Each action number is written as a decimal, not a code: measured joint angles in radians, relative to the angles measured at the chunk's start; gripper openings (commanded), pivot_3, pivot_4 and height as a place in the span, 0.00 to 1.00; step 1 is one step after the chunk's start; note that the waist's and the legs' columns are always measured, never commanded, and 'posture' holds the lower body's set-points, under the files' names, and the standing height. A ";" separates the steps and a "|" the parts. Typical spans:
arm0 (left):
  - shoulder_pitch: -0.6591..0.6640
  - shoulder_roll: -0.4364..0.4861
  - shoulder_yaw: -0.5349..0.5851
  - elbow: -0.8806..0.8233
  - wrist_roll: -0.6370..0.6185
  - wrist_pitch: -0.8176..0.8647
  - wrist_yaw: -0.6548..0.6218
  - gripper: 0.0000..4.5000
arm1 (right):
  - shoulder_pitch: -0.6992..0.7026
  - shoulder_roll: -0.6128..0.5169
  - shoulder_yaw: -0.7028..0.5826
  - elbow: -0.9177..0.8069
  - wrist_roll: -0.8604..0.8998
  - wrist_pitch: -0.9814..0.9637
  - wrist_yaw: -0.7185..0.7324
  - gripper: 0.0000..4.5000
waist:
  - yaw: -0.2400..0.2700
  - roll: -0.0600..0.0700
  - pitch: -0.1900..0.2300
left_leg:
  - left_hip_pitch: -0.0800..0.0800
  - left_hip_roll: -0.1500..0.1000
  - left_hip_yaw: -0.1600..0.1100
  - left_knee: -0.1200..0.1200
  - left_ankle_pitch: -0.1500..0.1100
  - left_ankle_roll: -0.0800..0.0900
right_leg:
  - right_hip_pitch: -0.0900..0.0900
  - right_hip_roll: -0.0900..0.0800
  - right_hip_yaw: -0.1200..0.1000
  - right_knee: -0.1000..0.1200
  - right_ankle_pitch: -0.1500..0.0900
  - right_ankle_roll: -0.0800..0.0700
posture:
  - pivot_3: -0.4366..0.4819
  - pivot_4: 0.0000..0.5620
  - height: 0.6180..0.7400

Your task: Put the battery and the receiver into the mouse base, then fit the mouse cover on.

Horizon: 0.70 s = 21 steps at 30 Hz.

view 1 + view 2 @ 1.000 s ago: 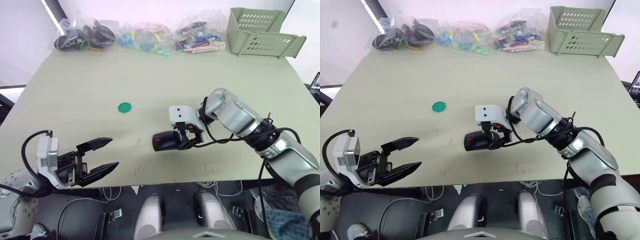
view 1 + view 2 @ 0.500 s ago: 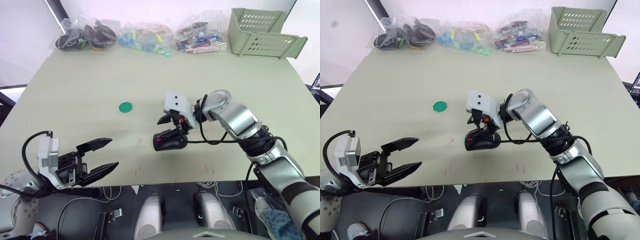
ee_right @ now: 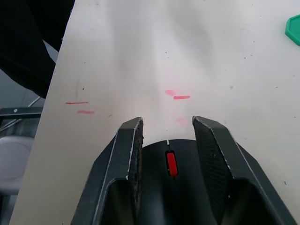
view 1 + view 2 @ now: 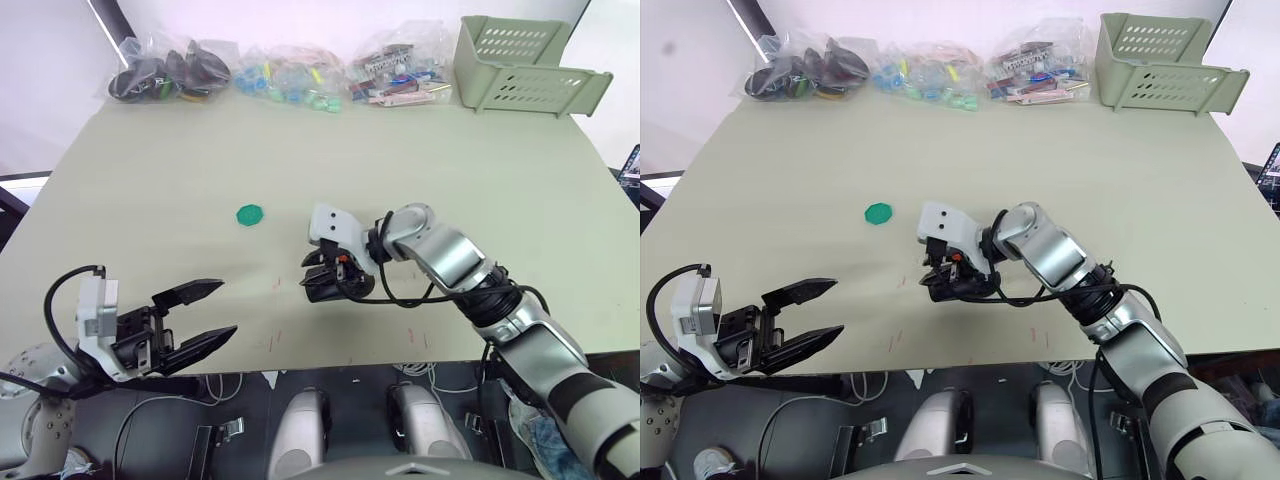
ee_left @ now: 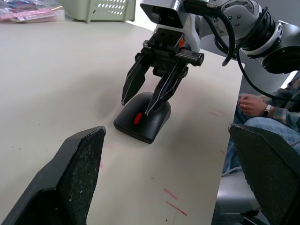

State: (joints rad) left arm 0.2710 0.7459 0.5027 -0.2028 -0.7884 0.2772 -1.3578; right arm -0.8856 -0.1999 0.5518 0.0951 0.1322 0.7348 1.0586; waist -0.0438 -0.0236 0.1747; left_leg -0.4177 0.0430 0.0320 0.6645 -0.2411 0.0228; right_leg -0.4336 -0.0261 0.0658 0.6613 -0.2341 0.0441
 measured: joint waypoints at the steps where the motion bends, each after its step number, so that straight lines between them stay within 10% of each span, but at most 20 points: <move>1: 0.003 0.000 0.000 0.000 0.000 0.000 0.001 1.00 | 0.000 0.000 0.001 0.005 -0.004 -0.001 0.000 0.45 | 0.000 0.000 0.000 | 0.000 0.000 0.000 0.000 0.000 0.000 | 0.000 0.000 0.000 0.000 0.000 0.000 | 0.48 0.27 1.00; 21: 0.011 -0.012 -0.001 -0.004 0.001 -0.003 0.007 1.00 | 0.101 -0.064 -0.048 -0.025 0.004 -0.082 0.020 0.45 | 0.009 -0.002 -0.001 | 0.001 -0.002 0.000 0.000 0.000 0.000 | 0.002 -0.005 -0.001 -0.001 0.000 0.000 | 0.48 0.27 1.00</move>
State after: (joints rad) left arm 0.2820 0.7334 0.5014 -0.2068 -0.7876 0.2745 -1.3512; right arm -0.7846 -0.2641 0.5039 0.0704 0.1366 0.6529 1.0786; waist -0.0351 -0.0252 0.1737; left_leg -0.4170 0.0415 0.0318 0.6649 -0.2411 0.0228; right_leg -0.4312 -0.0312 0.0653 0.6604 -0.2344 0.0444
